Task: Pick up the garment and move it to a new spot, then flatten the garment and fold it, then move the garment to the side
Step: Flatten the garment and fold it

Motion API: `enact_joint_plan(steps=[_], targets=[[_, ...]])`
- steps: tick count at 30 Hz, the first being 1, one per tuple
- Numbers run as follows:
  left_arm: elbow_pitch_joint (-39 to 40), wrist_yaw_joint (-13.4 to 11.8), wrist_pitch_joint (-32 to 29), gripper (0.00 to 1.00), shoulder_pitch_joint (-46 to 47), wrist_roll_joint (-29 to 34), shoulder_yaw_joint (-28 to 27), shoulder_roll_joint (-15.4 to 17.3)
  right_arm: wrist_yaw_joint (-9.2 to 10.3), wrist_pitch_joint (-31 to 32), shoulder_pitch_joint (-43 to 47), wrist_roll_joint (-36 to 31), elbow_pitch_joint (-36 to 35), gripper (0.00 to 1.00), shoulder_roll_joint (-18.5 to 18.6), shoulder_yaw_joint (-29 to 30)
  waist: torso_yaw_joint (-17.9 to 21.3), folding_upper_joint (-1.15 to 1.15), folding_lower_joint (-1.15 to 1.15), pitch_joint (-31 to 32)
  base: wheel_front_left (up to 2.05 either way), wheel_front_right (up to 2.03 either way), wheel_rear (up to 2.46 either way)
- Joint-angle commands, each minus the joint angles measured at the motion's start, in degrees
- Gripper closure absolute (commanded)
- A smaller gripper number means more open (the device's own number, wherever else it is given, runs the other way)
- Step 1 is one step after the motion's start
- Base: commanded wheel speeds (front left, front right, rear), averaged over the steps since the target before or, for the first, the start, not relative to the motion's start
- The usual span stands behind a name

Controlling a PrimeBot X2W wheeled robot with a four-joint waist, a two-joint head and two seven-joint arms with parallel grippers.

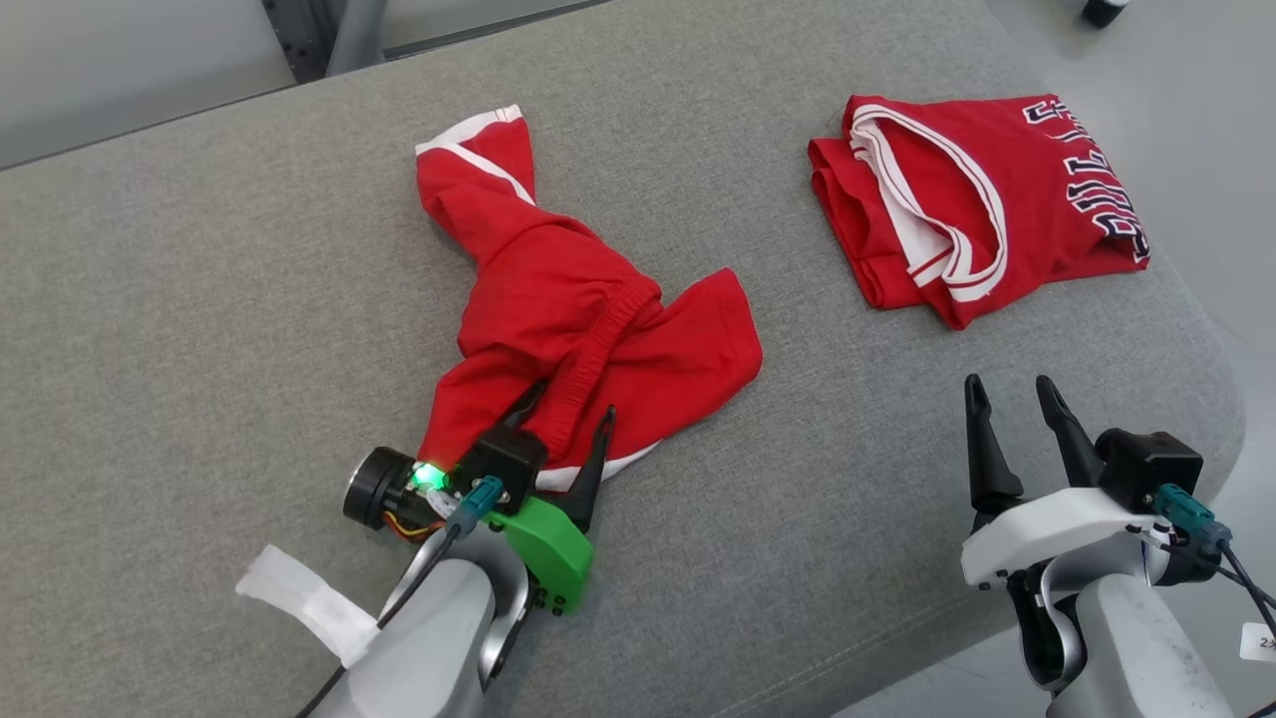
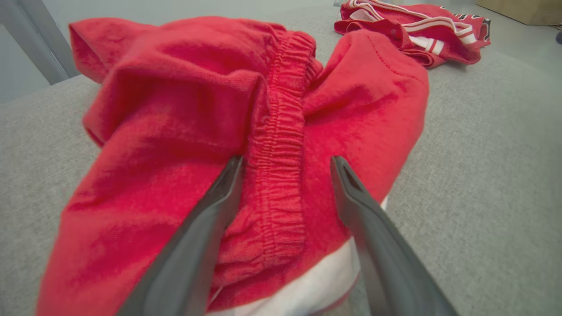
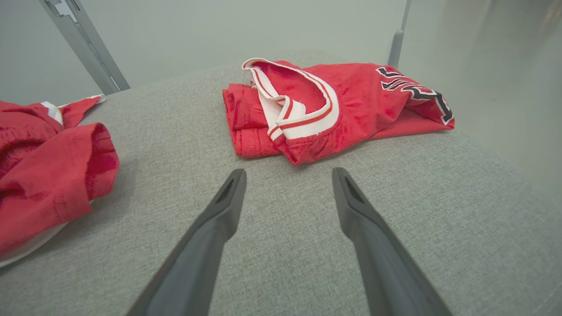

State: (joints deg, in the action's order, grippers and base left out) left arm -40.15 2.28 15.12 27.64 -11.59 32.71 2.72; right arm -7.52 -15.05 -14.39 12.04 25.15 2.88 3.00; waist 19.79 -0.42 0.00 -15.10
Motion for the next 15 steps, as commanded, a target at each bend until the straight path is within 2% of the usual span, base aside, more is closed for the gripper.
enact_joint_plan(steps=[1, 3, 4, 5, 6, 7, 15], targets=[[0.40, -0.70, -0.01, 0.00, 0.96, -0.55, -0.75, 0.34, 0.07, -0.15, -0.45, 0.36, 0.15, 0.00, 0.09, 0.03, 0.89, 0.42, 0.00, -0.89, 0.00, 0.00, 0.00], [0.88, -1.14, -0.01, 0.00, 0.82, -0.71, -1.59, 0.34, 0.07, -0.15, -0.34, 0.38, 0.25, 0.00, 0.09, 0.15, 0.87, 0.42, 0.00, -0.84, 0.00, 0.00, 0.00], [1.11, -1.23, -0.01, 0.23, 0.66, -0.61, -1.98, 0.35, 0.07, -0.15, -0.20, 0.37, 0.32, 0.00, 0.09, 0.31, 0.76, 0.42, 0.00, -0.72, 0.00, 0.00, 0.00], [1.03, -1.21, -0.01, 0.56, 0.31, -0.72, -2.33, 0.35, 0.07, -0.15, 0.00, 0.29, 0.38, 0.00, 0.09, 0.45, 0.61, 0.42, 0.00, -0.56, 0.00, 0.00, 0.00], [0.98, -1.04, -0.01, 0.80, 0.03, -0.78, -2.39, 0.35, 0.07, -0.15, 0.22, 0.19, 0.49, 0.00, 0.08, 0.58, 0.42, 0.42, 0.00, -0.38, 0.00, 0.00, 0.00], [1.13, -0.96, -0.01, 1.00, -0.15, -0.83, -2.55, 0.33, 0.07, -0.15, 0.41, 0.09, 0.61, 0.00, 0.08, 0.67, 0.21, 0.42, 0.00, -0.22, 0.00, 0.00, 0.00], [4.74, -0.84, 0.00, 1.00, -0.33, -1.83, -4.81, 0.33, 0.07, -0.15, -0.10, 0.89, 0.89, 0.00, 0.11, 0.28, -1.79, 0.42, 0.00, 0.36, 0.00, 0.00, 0.00]])
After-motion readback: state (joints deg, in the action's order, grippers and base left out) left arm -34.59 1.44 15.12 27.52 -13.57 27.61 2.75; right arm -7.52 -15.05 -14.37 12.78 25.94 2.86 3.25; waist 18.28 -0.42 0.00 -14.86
